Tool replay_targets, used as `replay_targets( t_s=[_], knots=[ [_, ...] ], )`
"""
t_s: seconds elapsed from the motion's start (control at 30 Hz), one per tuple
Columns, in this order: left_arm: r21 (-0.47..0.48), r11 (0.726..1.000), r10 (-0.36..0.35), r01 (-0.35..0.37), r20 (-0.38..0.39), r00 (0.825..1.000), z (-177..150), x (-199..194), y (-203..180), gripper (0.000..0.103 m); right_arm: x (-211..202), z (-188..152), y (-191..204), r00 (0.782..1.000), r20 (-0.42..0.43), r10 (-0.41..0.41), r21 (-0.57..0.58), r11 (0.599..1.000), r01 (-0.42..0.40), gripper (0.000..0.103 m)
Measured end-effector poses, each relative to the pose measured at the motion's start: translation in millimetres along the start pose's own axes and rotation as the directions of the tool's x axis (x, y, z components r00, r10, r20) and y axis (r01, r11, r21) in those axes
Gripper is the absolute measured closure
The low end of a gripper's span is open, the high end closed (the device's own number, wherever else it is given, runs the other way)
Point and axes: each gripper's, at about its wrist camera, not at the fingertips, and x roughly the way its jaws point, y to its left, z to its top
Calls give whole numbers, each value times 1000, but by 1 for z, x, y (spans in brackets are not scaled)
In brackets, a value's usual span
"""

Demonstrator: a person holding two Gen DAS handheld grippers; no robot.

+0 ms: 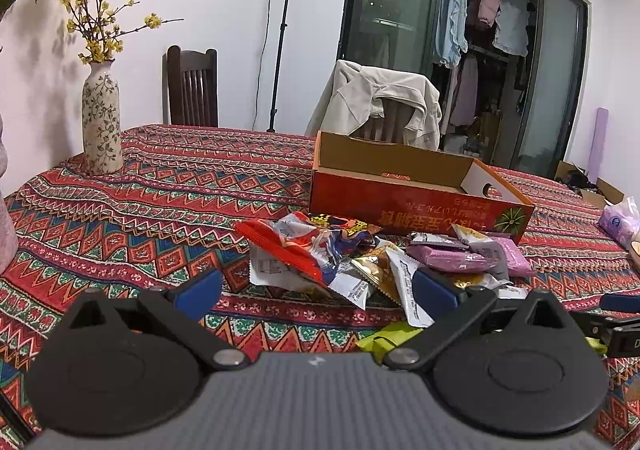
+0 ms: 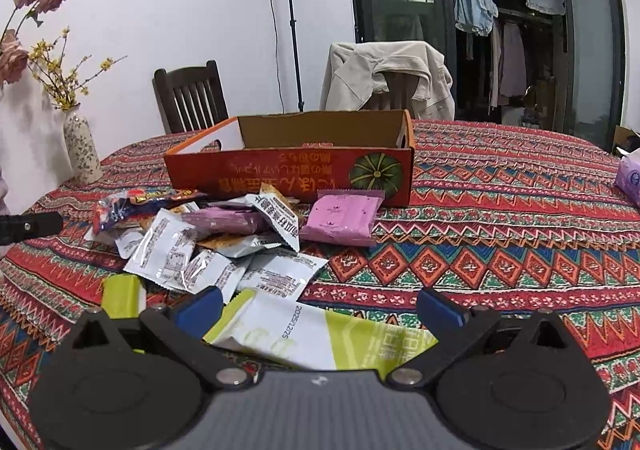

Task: Organize snacks
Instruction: 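Move both grippers back over the snack pile, then grasp the yellow-green bar with the right gripper while the left grasps a white packet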

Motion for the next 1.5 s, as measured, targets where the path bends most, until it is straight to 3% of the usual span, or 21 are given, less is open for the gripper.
replay_targets(
  t_s=[0.4, 0.67, 0.93, 1.07, 1.2, 1.3, 1.37, 1.5],
  knots=[
    [-20, 1000, -7, 6, -36, 999, -5, 16, 7, 0, 12, -3, 7, 995, -90, 37, -103, 994, -46, 0],
    [-31, 1000, -2, 1, -45, 999, -9, 13, 8, 0, 22, -12, 13, 993, -117, -15, -218, 976, -11, 0],
    [-51, 998, 20, -22, -49, 999, -9, 13, 18, 0, 48, 4, 4, 990, -137, -22, -231, 973, -11, 0],
    [-55, 998, 13, -16, -57, 998, -9, 15, 18, 0, 57, 12, -1, 986, -163, 19, -229, 972, -57, 0],
    [-50, 999, 7, -10, -64, 998, -11, 17, 16, 0, 70, 11, -14, 977, -199, 79, -151, 982, -110, 0],
    [-53, 998, 12, -15, -67, 998, -10, 19, 17, 0, 66, 9, -16, 979, -184, 83, -151, 982, -112, 10],
    [-54, 998, 12, -16, -70, 997, -11, 19, 16, 0, 60, 7, -18, 982, -170, 81, -145, 984, -106, 26],
    [-53, 999, 8, -12, -78, 997, -13, 20, 14, 0, 51, 4, -18, 985, -157, 73, -145, 985, -96, 31]
  ],
)
